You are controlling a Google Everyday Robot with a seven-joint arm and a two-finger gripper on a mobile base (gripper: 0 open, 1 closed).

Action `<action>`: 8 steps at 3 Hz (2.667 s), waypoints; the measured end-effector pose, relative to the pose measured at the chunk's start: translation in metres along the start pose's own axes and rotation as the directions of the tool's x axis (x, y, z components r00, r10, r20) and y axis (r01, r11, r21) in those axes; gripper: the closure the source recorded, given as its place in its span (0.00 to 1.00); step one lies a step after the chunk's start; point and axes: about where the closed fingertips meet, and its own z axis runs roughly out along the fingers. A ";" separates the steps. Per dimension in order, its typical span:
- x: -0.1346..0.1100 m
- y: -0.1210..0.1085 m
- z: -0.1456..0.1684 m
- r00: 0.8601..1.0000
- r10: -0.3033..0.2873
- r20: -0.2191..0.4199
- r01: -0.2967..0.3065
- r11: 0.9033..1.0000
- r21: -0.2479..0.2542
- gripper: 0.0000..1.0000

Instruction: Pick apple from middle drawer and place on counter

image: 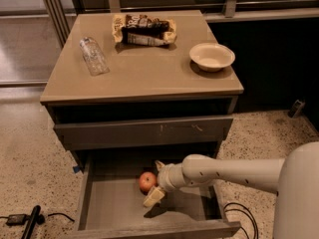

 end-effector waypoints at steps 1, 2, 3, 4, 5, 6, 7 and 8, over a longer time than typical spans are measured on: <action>0.008 0.001 0.014 1.000 0.018 0.002 -0.018 1.000 0.001 0.00; 0.008 0.002 0.027 1.000 0.027 0.007 -0.027 1.000 -0.002 0.00; 0.008 0.002 0.027 1.000 0.027 0.008 -0.027 1.000 -0.002 0.19; 0.008 0.002 0.027 1.000 0.027 0.008 -0.027 1.000 -0.002 0.42; 0.008 0.002 0.027 1.000 0.027 0.008 -0.027 1.000 -0.002 0.65; 0.008 0.002 0.027 1.000 0.027 0.008 -0.027 1.000 -0.002 0.96; 0.008 0.002 0.027 1.000 0.027 0.008 -0.027 1.000 -0.002 1.00; 0.008 0.002 0.027 1.000 0.027 0.008 -0.027 1.000 -0.004 1.00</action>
Offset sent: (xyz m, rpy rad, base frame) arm 0.0057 0.0200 -0.0336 0.0206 0.0214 -0.0281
